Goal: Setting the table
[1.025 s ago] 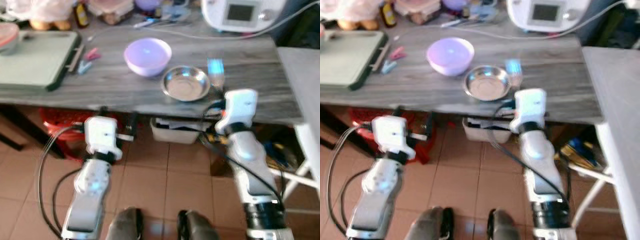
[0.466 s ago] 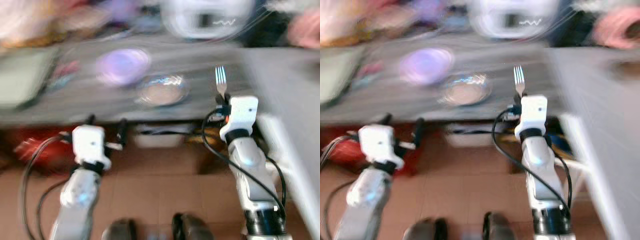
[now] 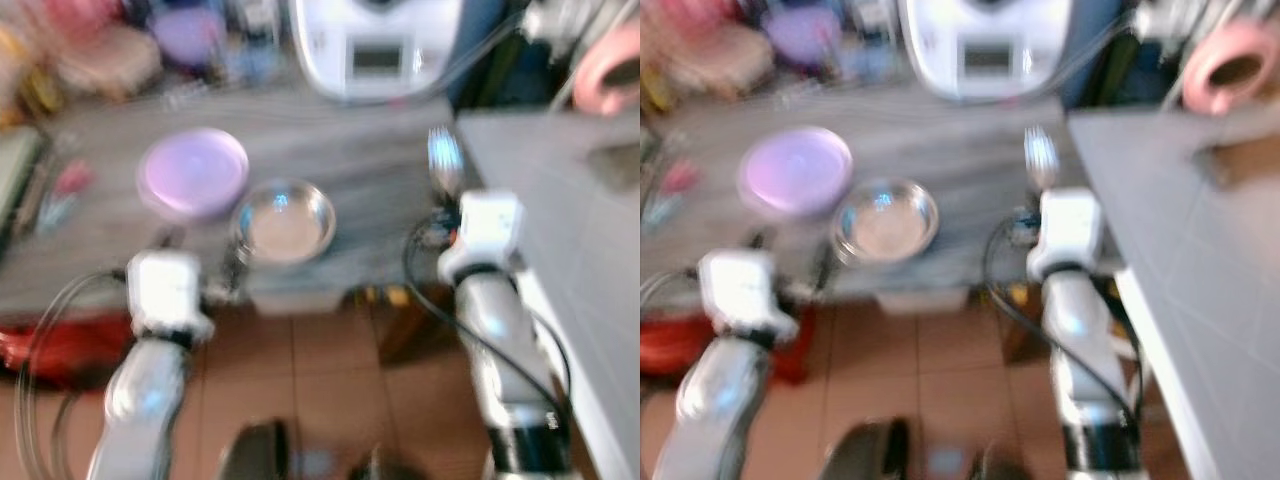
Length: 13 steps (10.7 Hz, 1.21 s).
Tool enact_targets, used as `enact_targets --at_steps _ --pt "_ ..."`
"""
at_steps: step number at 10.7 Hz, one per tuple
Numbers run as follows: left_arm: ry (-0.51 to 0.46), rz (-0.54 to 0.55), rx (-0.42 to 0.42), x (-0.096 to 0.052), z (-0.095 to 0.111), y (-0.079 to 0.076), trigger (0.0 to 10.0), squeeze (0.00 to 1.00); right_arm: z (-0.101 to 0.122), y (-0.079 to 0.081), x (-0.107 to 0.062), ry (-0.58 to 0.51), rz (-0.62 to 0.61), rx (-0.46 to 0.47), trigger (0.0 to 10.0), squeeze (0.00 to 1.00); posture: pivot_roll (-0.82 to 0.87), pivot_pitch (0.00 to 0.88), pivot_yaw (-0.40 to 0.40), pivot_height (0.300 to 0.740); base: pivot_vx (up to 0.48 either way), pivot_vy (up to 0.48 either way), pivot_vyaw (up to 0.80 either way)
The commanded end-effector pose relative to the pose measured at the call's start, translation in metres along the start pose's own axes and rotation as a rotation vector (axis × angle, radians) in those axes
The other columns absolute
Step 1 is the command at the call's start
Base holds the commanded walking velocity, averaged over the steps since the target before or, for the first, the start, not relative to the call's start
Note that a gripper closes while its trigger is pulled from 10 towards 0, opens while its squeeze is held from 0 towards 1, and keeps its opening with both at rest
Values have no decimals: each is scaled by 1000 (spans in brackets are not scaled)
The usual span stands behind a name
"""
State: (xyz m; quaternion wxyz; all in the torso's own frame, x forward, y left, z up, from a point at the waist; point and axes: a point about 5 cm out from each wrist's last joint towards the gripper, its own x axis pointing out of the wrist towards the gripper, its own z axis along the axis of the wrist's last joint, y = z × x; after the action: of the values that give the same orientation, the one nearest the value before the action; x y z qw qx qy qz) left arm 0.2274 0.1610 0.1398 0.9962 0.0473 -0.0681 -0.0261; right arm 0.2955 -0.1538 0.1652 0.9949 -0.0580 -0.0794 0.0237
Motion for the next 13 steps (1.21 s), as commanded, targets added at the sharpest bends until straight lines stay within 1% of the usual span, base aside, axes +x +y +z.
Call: enact_targets --at_steps 1,2,4,5,6,7,8,9,10,11,12,13 --pt "4 8 7 -2 1 -2 10000 0 0 -9 -3 -3 -19 -16 10000 0 48 174 15 740 0 0 0" --pt "3 55 17 -4 2 4 10000 0 2 -7 -1 -12 8 -34 10000 0 49 177 15 740 0 0 0" --pt "1 154 37 -9 5 20 10000 0 3 -5 1 -23 21 -37 10000 0 57 181 12 740 0 0 800" --pt "20 196 51 -12 2 27 10000 0 4 -5 1 -24 24 -35 10000 0 64 186 14 740 0 0 800" --pt "32 202 67 -16 1 32 10000 0 4 -5 2 -24 26 -25 10000 0 67 190 15 740 0 0 700" --pt "44 202 73 -20 -1 34 10000 0 4 -5 1 -23 29 -20 10000 0 70 198 18 740 0 0 688" --pt "57 199 77 -24 -2 34 10000 0 2 -4 0 -21 35 -4 10000 0 73 210 17 740 0 0 0" --pt "75 194 68 -27 -5 33 10000 0 0 -5 0 -10 25 -10 10000 0 75 216 11 740 0 0 0" --pt "100 173 56 -31 -9 28 10000 0 -3 -6 -1 6 17 -28 10000 0 75 214 10 740 0 0 0" --pt "113 145 50 -35 -10 23 10000 0 -10 -10 -1 43 -11 -25 10000 0 82 219 8 740 0 0 0" --pt "117 137 45 -36 -10 22 10000 0 -20 -14 -1 107 -61 57 10000 0 87 230 8 740 0 0 0" --pt "120 128 41 -36 -10 22 10000 0 -25 -15 0 144 -79 87 10000 0 88 249 8 740 0 0 0"
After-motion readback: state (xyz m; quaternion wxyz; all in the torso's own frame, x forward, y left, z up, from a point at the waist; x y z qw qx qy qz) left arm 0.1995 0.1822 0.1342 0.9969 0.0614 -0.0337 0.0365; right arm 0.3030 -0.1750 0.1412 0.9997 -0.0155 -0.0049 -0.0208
